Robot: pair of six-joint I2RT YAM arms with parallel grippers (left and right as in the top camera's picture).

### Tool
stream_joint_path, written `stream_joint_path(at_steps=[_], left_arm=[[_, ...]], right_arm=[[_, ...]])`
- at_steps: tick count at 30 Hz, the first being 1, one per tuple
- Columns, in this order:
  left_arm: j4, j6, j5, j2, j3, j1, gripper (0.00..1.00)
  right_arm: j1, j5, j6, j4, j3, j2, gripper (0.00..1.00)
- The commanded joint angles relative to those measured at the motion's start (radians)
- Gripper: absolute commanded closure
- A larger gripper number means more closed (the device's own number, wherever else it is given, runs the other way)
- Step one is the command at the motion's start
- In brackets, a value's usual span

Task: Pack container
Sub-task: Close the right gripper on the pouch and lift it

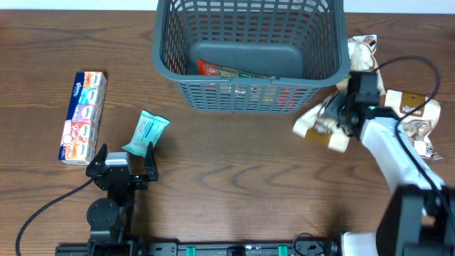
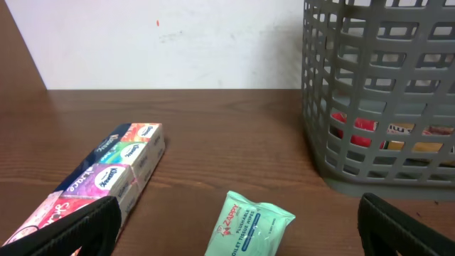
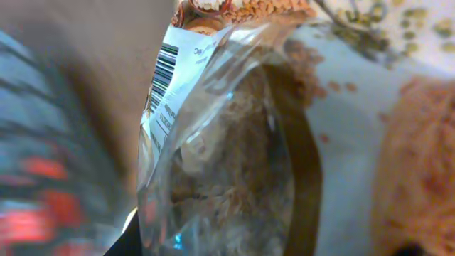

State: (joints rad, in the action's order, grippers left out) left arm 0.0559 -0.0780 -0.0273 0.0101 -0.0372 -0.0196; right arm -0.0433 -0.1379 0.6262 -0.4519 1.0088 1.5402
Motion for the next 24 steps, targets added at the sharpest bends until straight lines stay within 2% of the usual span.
stream_joint_path(at_steps=[1, 7, 16, 21, 24], left_arm=[[0.013, 0.005, -0.018, -0.007, 0.032, 0.002, 0.02], [0.013, 0.005, -0.017, -0.007, 0.032, 0.002, 0.01], [0.013, 0.005, -0.017, -0.007, 0.032, 0.002, 0.01], [0.013, 0.005, -0.017, -0.007, 0.032, 0.002, 0.01], [0.013, 0.005, -0.017, -0.007, 0.032, 0.002, 0.01]], right_arm=[[-0.005, -0.135, -0.040, -0.026, 0.088, -0.112, 0.99], [-0.027, -0.284, -0.041, -0.080, 0.151, -0.234, 0.99], [-0.063, -0.312, -0.085, -0.085, 0.156, -0.303, 0.99], [-0.062, -0.357, -0.178, 0.029, 0.157, -0.354, 0.99], [-0.062, -0.304, -0.269, 0.141, 0.168, -0.389, 0.99]])
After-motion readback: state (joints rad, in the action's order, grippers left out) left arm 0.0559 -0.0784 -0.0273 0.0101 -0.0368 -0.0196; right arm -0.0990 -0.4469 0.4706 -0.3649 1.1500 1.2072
